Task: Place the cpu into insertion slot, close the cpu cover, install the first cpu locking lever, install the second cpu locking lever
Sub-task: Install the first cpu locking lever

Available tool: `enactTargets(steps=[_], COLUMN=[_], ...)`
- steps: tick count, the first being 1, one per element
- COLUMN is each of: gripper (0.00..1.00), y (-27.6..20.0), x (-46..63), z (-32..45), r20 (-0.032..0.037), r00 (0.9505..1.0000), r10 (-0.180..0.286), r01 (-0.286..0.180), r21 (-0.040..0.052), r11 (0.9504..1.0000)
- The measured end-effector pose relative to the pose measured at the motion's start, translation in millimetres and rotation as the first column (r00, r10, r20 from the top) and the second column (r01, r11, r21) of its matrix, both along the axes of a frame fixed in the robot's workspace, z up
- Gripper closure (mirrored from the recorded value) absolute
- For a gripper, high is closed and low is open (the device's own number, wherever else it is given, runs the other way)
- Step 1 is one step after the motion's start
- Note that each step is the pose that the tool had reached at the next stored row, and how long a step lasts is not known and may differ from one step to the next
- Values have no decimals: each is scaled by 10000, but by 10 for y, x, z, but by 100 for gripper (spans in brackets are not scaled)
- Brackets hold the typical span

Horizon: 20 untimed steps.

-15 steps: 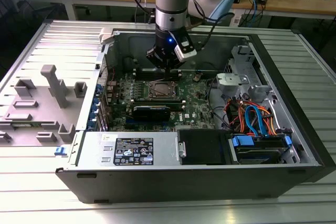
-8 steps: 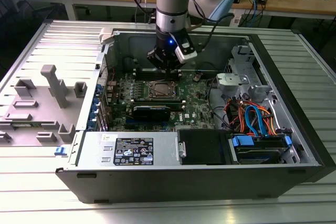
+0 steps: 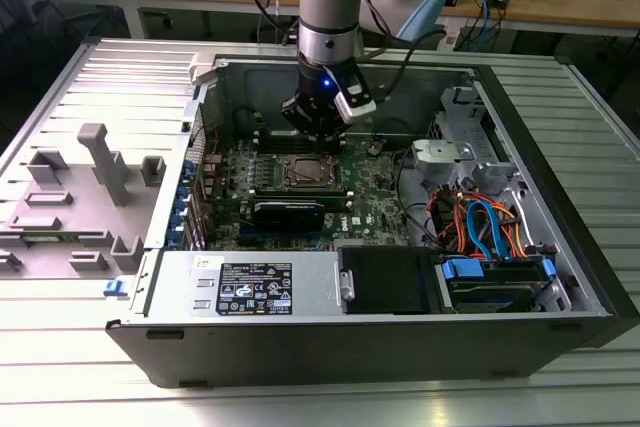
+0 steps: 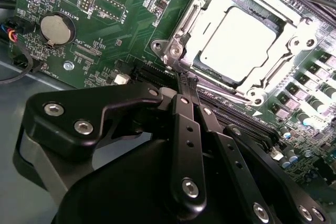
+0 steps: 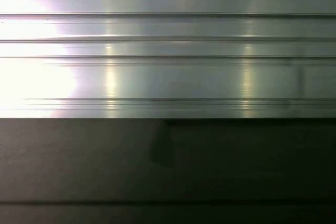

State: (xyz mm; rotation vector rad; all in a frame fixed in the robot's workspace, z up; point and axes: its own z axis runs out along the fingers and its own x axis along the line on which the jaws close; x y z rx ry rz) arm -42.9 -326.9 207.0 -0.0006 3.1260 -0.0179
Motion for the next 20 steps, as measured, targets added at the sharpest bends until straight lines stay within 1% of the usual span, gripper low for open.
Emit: enactTargets(steps=[15,20], gripper=[89,89], y=[0,-9], x=[1,1], z=[19,15], r20=[1,1], r00=[10000,10000], r10=[2,2], r01=[-2,-2], r21=[4,-2], r11=[10000,10000])
